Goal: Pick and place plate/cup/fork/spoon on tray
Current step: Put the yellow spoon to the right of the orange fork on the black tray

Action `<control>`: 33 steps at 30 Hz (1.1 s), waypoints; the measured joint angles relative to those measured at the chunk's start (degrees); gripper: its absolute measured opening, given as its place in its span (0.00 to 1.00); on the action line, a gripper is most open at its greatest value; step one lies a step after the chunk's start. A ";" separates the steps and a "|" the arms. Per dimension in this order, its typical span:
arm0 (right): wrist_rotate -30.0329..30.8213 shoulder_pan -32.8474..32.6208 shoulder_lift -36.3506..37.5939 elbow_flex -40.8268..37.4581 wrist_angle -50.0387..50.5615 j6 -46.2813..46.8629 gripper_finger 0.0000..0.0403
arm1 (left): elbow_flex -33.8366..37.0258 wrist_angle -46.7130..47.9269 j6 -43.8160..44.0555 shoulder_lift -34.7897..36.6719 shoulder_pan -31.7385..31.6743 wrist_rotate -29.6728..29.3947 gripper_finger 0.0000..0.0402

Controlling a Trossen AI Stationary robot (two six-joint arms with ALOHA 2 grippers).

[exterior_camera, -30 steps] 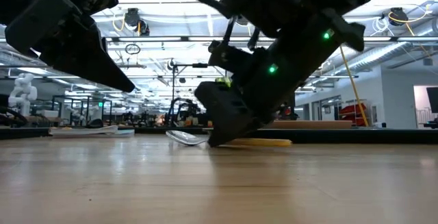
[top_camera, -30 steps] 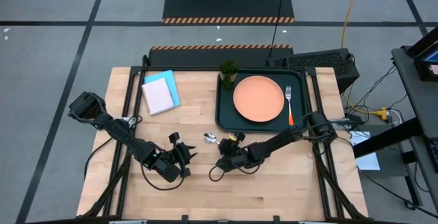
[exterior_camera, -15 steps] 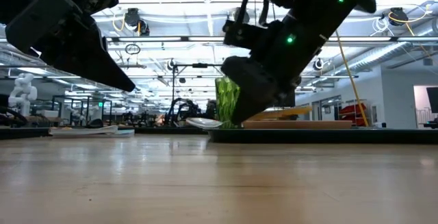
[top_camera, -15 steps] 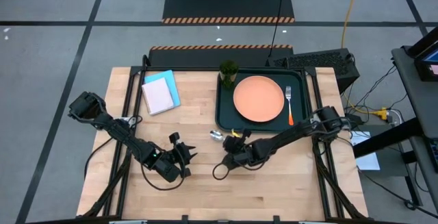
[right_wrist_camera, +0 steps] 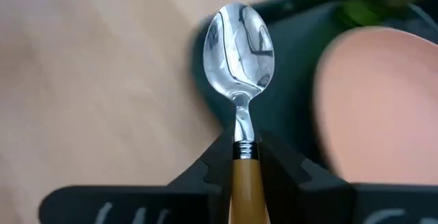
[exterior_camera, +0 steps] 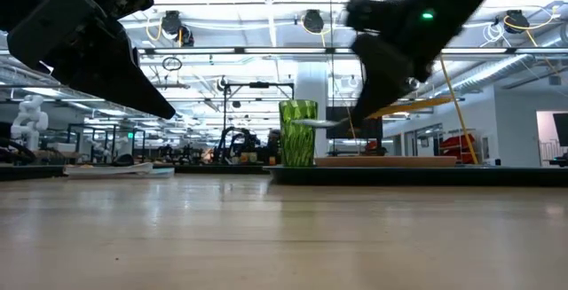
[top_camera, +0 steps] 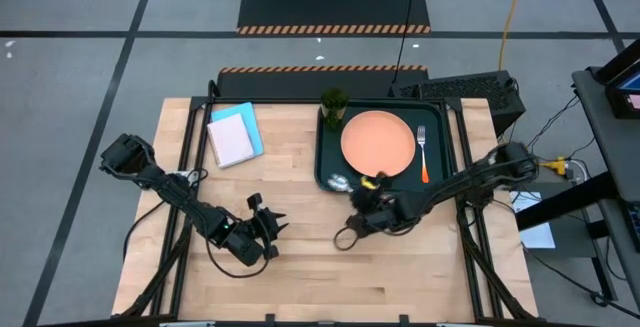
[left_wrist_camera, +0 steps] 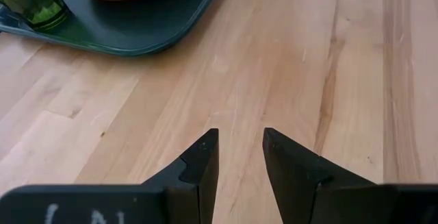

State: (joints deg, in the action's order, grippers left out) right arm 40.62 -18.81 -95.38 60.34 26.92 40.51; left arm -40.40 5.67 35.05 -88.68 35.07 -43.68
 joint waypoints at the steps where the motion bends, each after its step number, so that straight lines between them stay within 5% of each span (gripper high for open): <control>1: 0.56 0.00 2.13 -2.11 0.07 0.94 0.10 | 0.00 0.00 0.02 0.00 0.00 0.02 0.30; 10: 7.60 0.11 23.19 -19.88 3.85 12.52 0.10 | 0.00 -0.21 0.08 0.00 0.00 0.00 0.30; 17: 15.95 3.10 36.19 -26.61 13.92 22.47 0.11 | -0.02 -3.19 -2.06 0.00 -0.09 0.06 0.30; 33: 13.09 21.29 38.50 -31.10 22.50 26.36 0.11 | -0.02 -4.86 -3.30 0.00 -0.11 0.05 0.30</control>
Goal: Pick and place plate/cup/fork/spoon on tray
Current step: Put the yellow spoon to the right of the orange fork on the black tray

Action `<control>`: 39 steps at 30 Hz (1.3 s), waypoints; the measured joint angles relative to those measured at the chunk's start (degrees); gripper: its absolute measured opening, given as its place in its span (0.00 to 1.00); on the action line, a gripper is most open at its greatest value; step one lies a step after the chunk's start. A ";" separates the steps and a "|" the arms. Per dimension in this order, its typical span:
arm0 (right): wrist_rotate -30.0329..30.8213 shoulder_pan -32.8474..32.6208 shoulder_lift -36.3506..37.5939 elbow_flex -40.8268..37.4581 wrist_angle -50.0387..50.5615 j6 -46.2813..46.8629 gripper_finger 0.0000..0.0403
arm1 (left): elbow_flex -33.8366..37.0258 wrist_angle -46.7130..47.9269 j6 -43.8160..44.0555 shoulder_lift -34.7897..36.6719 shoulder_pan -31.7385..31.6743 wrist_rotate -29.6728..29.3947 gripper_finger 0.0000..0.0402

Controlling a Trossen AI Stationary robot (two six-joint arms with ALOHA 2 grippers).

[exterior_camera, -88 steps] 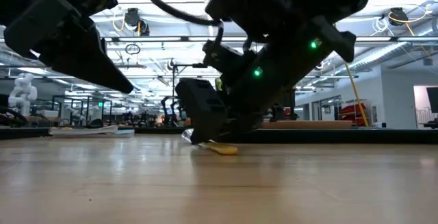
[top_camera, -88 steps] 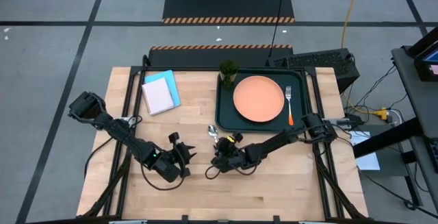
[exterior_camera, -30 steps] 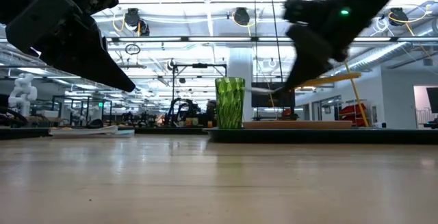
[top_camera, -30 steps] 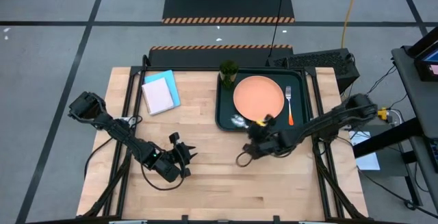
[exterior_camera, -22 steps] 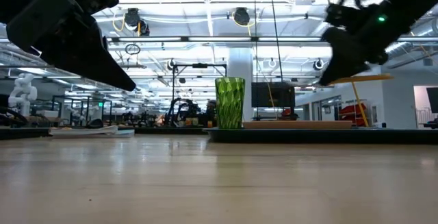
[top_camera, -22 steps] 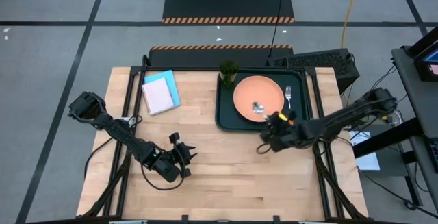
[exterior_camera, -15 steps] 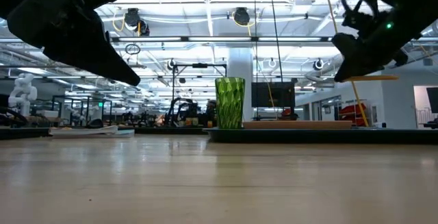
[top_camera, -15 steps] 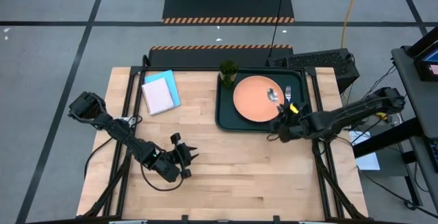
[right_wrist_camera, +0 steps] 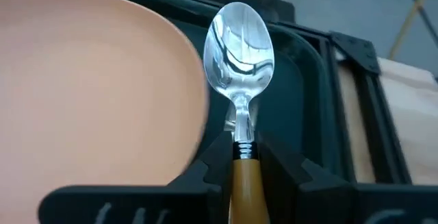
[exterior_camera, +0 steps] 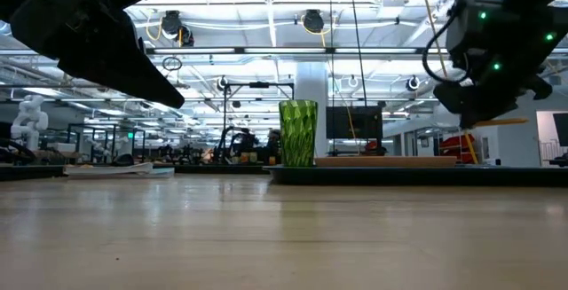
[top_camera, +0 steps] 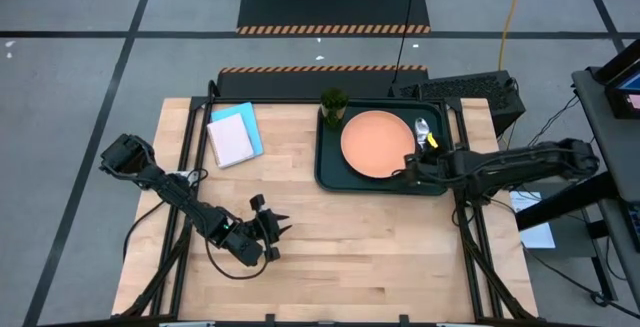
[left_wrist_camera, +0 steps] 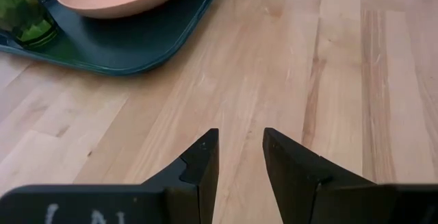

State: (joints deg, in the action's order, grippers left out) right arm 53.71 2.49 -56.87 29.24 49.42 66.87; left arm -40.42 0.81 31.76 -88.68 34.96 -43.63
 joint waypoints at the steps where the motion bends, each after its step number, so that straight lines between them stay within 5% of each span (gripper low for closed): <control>1: -0.02 0.52 -0.11 -0.48 0.06 0.52 0.11 | 0.00 -0.01 0.01 0.00 0.00 0.01 0.30; 12: -1.36 4.37 -0.34 -6.23 -0.56 4.95 0.11 | 0.00 -1.07 -1.18 0.00 0.00 -0.01 0.30; 24: -1.52 7.37 -0.38 -16.91 -16.90 2.88 0.11 | 0.00 -1.50 -1.45 0.00 0.00 -0.01 0.30; 39: -1.53 7.36 -0.34 -17.84 -19.91 1.39 0.11 | 0.00 -1.51 -1.30 0.00 0.00 -0.01 0.30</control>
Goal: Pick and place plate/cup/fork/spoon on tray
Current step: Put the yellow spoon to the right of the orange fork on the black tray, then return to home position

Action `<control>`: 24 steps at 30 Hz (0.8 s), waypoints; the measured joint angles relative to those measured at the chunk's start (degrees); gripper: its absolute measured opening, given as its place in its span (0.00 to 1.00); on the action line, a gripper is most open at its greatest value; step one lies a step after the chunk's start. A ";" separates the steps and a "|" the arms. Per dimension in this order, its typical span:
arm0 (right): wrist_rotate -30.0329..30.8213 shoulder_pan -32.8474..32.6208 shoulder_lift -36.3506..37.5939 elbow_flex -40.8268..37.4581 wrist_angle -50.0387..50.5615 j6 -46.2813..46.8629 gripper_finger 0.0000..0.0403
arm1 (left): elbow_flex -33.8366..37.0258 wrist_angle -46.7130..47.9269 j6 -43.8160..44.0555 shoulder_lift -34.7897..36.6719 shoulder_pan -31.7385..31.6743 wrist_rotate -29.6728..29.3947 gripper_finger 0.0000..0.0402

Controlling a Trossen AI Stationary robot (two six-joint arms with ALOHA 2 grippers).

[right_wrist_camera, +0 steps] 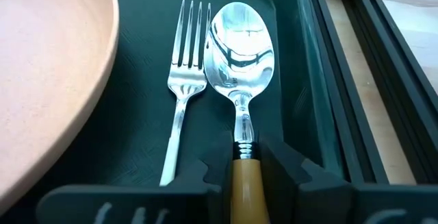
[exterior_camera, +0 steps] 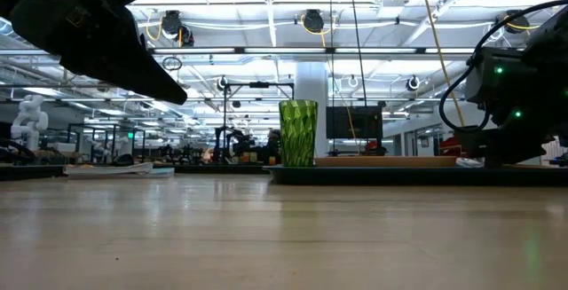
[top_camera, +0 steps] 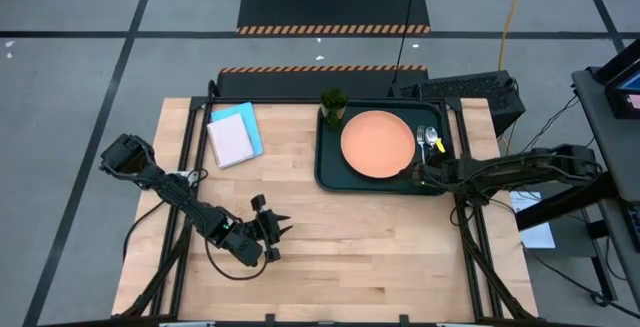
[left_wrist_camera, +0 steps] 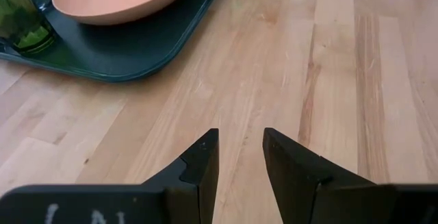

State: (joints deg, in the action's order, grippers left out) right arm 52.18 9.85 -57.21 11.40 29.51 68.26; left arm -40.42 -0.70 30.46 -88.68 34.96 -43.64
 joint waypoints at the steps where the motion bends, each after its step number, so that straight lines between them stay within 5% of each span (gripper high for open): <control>1: -0.02 0.00 0.00 0.00 -0.07 -0.01 0.11 | 0.00 -0.01 0.00 0.00 0.00 0.00 0.30; 24: -0.47 1.90 1.78 1.68 -0.77 -6.09 0.26 | 0.00 -0.01 0.00 0.00 -0.01 0.00 0.30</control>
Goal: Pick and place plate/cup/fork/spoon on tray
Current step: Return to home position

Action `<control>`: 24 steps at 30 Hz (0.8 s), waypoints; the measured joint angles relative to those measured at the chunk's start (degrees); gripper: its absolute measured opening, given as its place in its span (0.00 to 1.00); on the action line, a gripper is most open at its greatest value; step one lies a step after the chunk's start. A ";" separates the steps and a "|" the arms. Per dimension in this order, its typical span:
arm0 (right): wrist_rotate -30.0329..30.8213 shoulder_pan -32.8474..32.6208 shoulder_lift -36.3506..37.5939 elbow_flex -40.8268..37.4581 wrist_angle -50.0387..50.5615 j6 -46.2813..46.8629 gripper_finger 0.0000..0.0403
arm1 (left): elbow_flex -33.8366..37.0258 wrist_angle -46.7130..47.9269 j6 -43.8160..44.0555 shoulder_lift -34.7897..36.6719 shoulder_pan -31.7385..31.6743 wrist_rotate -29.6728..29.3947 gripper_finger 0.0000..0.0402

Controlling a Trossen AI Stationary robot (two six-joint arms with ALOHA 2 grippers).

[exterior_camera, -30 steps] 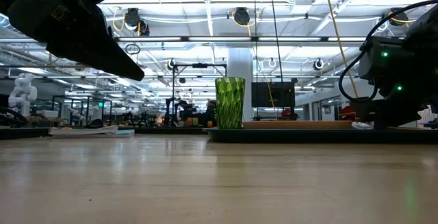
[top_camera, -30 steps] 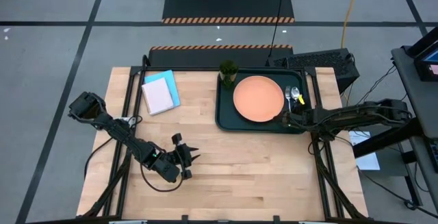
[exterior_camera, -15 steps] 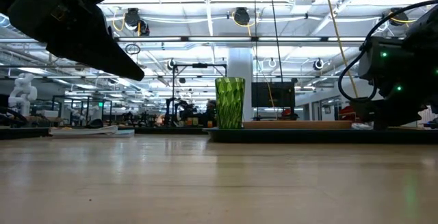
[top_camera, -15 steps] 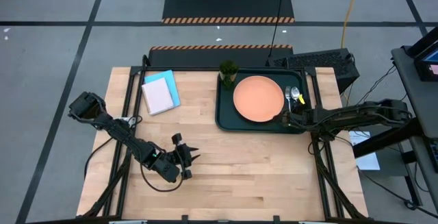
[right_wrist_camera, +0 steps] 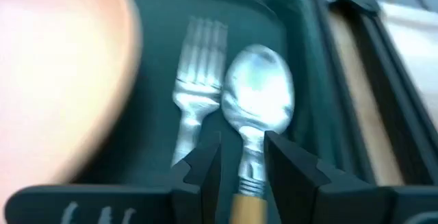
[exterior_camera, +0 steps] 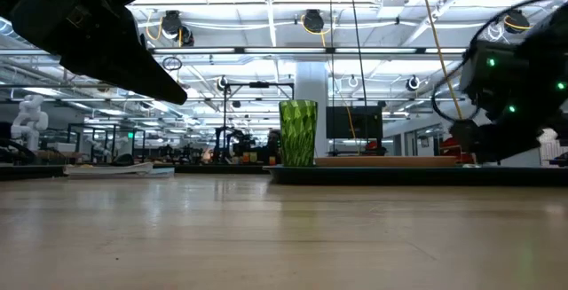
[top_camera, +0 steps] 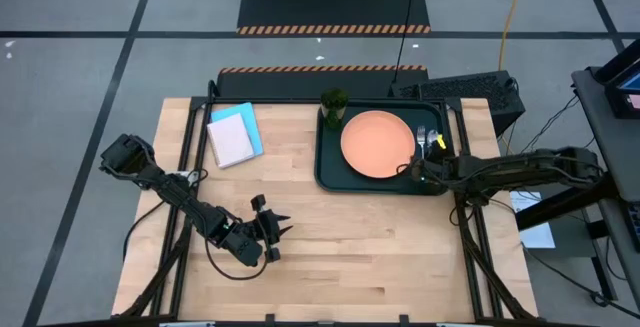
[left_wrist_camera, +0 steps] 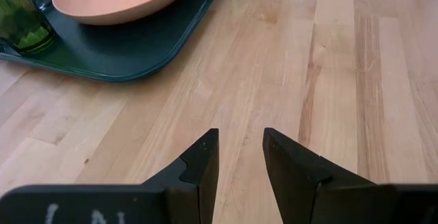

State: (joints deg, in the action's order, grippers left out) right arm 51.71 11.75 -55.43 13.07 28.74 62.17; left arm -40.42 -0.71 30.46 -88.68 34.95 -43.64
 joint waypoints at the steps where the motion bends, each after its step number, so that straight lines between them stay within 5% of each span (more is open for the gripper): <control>1: -0.47 -0.30 0.69 0.80 -0.19 -1.50 0.26 | 0.00 -0.06 -0.10 0.00 -0.07 0.00 0.30; 9: -8.48 -6.42 7.81 7.57 -9.95 -23.46 0.26 | -1.05 -2.77 -5.46 -0.02 -2.69 0.04 0.30; 14: -20.85 -8.97 14.35 12.88 -15.64 -43.47 0.26 | -2.34 -0.11 -9.43 3.82 -3.98 0.08 0.30; 18: -30.82 -11.57 18.77 14.16 -16.97 -47.01 0.23 | -2.34 2.68 -9.78 10.63 -4.41 -0.09 0.30; 24: -32.36 -17.92 22.22 11.40 -17.82 -48.89 0.11 | -2.34 7.72 -14.71 20.05 -4.50 -2.59 0.30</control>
State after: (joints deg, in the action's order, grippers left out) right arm 19.35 -6.17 -33.21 24.48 10.91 13.28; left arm -42.76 7.00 15.74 -68.63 30.45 -46.23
